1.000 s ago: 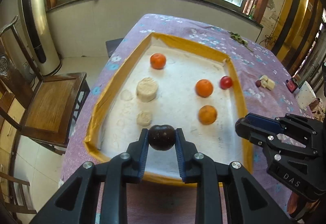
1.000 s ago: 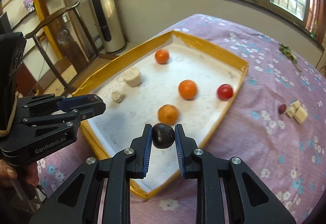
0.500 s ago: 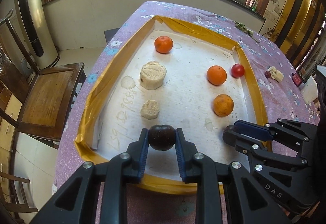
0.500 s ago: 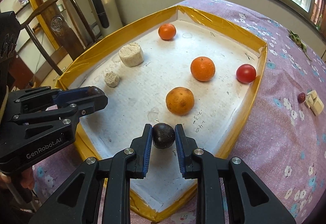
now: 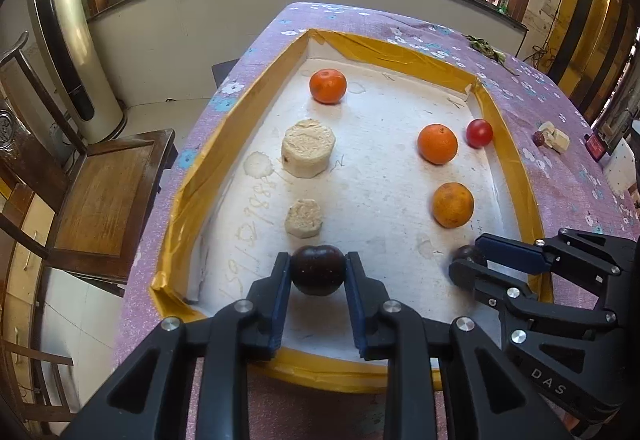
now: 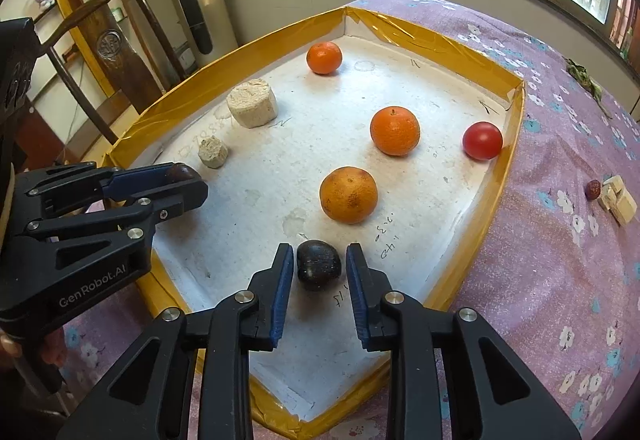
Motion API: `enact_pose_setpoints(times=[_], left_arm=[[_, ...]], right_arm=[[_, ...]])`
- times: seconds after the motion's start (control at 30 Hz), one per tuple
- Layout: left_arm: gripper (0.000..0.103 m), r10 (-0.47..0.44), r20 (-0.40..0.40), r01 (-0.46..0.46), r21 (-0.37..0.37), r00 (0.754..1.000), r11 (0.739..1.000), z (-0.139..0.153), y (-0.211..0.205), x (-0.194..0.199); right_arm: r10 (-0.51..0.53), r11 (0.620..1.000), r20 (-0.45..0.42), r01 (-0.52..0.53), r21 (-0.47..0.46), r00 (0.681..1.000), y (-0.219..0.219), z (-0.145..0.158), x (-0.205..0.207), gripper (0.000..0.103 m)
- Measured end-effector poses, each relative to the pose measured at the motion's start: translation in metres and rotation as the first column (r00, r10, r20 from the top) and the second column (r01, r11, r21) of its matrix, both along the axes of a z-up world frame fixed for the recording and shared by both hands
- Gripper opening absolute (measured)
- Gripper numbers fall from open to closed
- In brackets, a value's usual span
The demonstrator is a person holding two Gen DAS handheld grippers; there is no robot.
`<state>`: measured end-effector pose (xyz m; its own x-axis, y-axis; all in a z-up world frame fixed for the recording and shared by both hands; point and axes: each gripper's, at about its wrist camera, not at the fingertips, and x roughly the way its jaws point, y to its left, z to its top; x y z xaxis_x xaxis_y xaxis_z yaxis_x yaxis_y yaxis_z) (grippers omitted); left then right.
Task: Organize fruits
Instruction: 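Open both grippers to release the plums into the tray, then withdraw both tools toward the red date and pale cakes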
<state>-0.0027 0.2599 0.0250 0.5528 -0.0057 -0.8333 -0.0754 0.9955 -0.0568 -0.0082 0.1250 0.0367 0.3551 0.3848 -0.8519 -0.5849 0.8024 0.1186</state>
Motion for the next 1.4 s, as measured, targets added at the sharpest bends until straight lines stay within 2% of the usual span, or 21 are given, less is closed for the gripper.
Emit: enact_pose_setpoints(times=[0.07,0.23,0.5,0.7,0.77,0.93,1.17,1.3,1.37,1.4], left_arm=[[0.032,0.007,0.003,-0.007,0.0,1.0,1.0,0.002,0.001,-0.001],[0.061,0.035,0.025,-0.036,0.023,0.999,0.999,0.008,0.001,-0.007],[0.066,0.077,0.026,-0.077,0.014,0.997,0.997,0.012,-0.001,-0.009],[0.067,0.074,0.036,-0.075,0.011,0.997,0.997,0.018,-0.018,-0.006],[0.067,0.064,0.044,-0.065,0.02,0.997,0.998,0.021,-0.027,-0.004],[0.076,0.017,0.069,-0.019,0.032,0.997,0.999,0.031,-0.058,-0.001],[0.079,-0.087,0.081,0.083,0.05,0.993,0.995,0.04,-0.111,0.004],[0.082,-0.144,0.069,0.141,0.052,0.987,0.989,0.04,-0.143,0.006],[0.087,-0.168,0.065,0.165,0.057,0.984,0.985,0.04,-0.16,0.007],[0.088,-0.177,0.066,0.173,0.065,0.982,0.983,0.04,-0.168,0.007]], right_arm=[[0.003,1.0,0.007,-0.003,-0.004,1.0,-0.001,0.002,-0.003,0.027],[-0.012,1.0,0.0,0.012,0.011,1.0,-0.012,0.009,-0.01,0.032],[-0.018,0.998,0.036,0.016,0.057,0.999,-0.039,0.028,-0.029,0.032],[-0.067,0.997,0.051,0.064,0.045,0.996,-0.066,0.036,-0.033,0.035],[-0.095,0.995,0.048,0.093,0.048,0.994,-0.08,0.037,-0.032,0.035],[-0.172,0.984,0.042,0.17,0.052,0.984,-0.116,0.04,-0.027,0.036],[-0.277,0.96,0.035,0.275,0.058,0.96,-0.174,0.042,-0.024,0.038],[-0.338,0.94,0.028,0.336,0.064,0.941,-0.208,0.04,-0.02,0.043],[-0.375,0.926,0.018,0.373,0.065,0.927,-0.227,0.037,-0.016,0.052],[-0.395,0.917,0.018,0.393,0.064,0.919,-0.235,0.036,-0.015,0.061]])
